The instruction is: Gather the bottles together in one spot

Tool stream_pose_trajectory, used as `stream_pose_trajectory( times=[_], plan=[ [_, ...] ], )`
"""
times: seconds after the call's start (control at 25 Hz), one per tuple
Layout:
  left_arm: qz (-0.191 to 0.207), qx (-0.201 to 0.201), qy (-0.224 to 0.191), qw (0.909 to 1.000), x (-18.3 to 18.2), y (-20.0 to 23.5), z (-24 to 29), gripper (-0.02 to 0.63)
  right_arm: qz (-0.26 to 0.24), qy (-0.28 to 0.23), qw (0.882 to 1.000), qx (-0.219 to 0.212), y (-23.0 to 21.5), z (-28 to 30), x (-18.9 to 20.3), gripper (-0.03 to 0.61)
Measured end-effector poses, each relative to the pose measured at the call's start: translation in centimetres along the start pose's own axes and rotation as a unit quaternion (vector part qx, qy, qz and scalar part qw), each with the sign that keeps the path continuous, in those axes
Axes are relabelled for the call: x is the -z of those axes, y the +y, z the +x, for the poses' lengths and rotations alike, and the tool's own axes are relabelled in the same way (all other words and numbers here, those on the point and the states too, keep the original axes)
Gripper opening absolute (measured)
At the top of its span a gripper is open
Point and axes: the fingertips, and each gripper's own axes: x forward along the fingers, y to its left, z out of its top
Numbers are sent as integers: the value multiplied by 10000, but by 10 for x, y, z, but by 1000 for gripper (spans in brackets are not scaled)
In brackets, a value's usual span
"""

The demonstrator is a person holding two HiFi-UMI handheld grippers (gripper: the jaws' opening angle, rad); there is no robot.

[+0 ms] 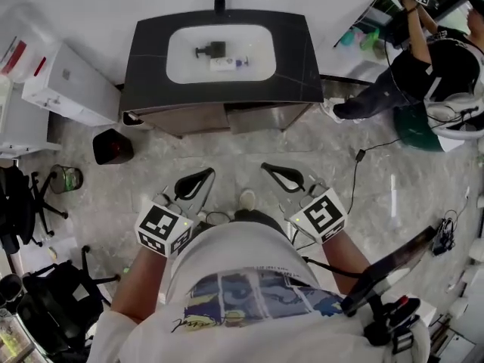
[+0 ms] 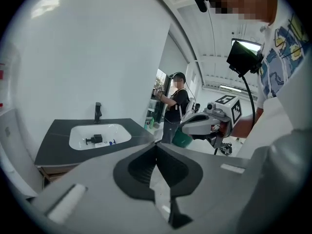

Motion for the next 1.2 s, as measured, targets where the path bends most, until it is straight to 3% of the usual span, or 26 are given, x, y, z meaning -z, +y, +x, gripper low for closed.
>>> stream_pose_trajectory(
  times=[0.28, 0.48, 0.88, 1.2],
  plan=[
    [-121, -494, 74, 9987, -14, -3, 37, 2, -234, 39, 9985, -490, -47, 2, 15, 46],
    [-184, -659, 160, 9975, -17, 12, 41, 2, -421, 15, 9978, -521, -69, 24, 10, 48],
    [-246, -389, -41, 9989, -47, 106, 55, 2, -380, 384, 9982, -274, -110, 111, -3, 68],
    [-115, -245, -171, 9995, -73, 191, 37, 3, -975, 908, 9910, -102, -140, 213, -20, 80]
  ],
)
